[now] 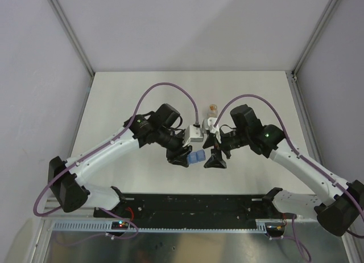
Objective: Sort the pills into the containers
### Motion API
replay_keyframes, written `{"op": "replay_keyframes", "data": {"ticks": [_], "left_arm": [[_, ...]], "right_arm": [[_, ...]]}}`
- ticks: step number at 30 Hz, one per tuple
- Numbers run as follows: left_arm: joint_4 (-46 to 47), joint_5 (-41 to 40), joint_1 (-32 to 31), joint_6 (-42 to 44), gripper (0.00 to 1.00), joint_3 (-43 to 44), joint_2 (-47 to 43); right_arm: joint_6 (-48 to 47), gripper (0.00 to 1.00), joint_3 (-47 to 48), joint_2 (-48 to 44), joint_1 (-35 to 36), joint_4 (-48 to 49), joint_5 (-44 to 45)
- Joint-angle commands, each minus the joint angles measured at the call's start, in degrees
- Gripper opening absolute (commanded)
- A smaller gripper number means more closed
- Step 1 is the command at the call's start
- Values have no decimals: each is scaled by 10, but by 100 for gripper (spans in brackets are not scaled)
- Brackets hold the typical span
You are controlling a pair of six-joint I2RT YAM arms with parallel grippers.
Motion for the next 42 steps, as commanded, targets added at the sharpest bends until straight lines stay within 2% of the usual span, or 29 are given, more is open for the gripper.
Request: {"op": "replay_keyframes", "data": {"ticks": [1, 6, 12, 19, 25, 37, 42], "left_arm": [[0, 17, -9, -13, 0, 25, -18], [0, 17, -11, -14, 0, 27, -16], [0, 19, -12, -13, 0, 28, -17], [0, 12, -12, -11, 0, 26, -19], [2, -30, -12, -7, 0, 20, -21], [19, -124, -14, -35, 0, 25, -24], [21, -138, -16, -39, 0, 24, -25]], "right_arm": [[-5, 82, 36, 13, 7, 22, -6], [-4, 75, 46, 27, 9, 29, -8], [-6, 61, 49, 41, 11, 25, -16], [3, 35, 50, 49, 9, 30, -29], [38, 20, 59, 63, -12, 34, -66], [119, 14, 66, 94, -50, 51, -101], [151, 24, 67, 102, -69, 63, -106]]}}
